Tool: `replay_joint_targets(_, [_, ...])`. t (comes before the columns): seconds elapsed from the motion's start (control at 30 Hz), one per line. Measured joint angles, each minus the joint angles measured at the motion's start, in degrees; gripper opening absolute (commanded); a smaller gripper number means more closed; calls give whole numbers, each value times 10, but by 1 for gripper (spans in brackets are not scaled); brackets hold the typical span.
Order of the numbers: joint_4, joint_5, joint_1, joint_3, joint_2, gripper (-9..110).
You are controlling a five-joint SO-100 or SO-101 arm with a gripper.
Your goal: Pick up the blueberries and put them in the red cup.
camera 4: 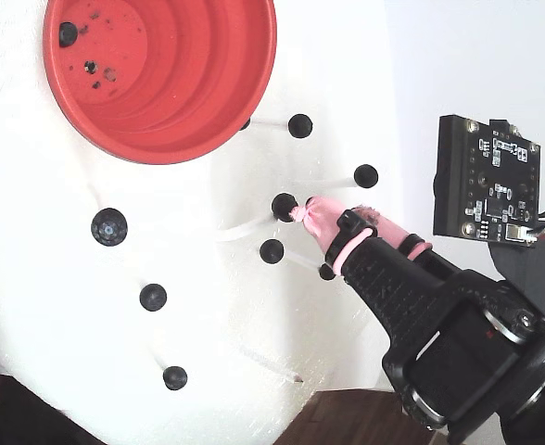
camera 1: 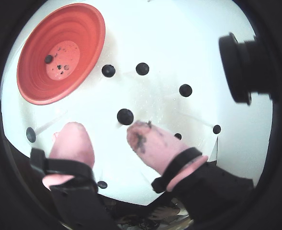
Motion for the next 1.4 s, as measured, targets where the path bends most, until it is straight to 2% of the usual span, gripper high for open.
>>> replay_joint_targets(0.7, [12,-31,53,29,24,16])
replay_joint_targets(1.4, [-91,-31,59,50,-70,19])
